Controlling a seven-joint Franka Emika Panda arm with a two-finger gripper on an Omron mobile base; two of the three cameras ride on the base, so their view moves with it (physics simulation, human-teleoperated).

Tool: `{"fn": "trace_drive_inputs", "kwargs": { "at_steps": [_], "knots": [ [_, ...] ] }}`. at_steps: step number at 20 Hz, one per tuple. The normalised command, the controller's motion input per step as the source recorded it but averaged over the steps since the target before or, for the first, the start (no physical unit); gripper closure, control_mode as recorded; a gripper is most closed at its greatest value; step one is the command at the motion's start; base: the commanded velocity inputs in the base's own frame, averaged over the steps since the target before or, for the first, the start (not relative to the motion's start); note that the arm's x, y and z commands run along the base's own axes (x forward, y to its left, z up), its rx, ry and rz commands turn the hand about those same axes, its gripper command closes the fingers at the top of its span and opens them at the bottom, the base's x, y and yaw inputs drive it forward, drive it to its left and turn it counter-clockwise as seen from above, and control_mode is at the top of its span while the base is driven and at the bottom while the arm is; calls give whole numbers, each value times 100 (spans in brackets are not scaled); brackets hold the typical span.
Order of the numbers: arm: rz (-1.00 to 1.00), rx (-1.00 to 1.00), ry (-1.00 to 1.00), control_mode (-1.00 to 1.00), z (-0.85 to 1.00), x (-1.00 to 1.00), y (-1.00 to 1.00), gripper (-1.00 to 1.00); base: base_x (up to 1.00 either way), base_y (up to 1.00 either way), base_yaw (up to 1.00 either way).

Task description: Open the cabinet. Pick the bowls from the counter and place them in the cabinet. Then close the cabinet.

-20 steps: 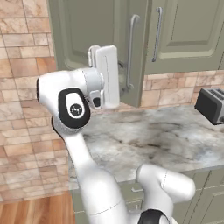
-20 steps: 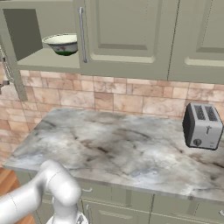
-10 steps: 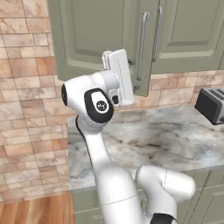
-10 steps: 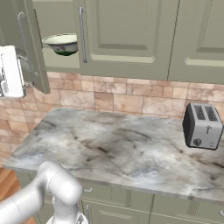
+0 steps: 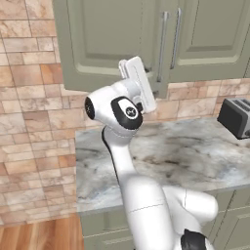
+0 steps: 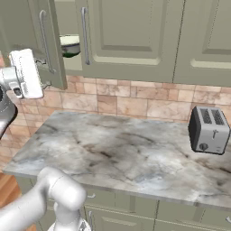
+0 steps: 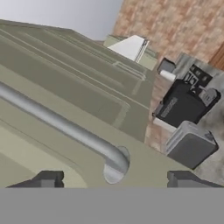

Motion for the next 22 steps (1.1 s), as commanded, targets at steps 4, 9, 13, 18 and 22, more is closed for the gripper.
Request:
{"fn": "trace_drive_inputs", "kwargs": {
  "at_steps": [4, 9, 13, 18, 22],
  "knots": [
    [10, 4, -12, -100, 0, 100, -20, -100, 0, 0, 0],
    [11, 6, -4, -100, 0, 100, -23, -100, 0, 0, 0],
    [11, 5, -2, -100, 0, 100, -22, -100, 0, 0, 0],
    [9, 0, -7, -100, -10, 100, -15, -100, 0, 0, 0],
    [8, 0, -9, -100, -7, 81, -5, -100, 0, 0, 0]
  ]
}}
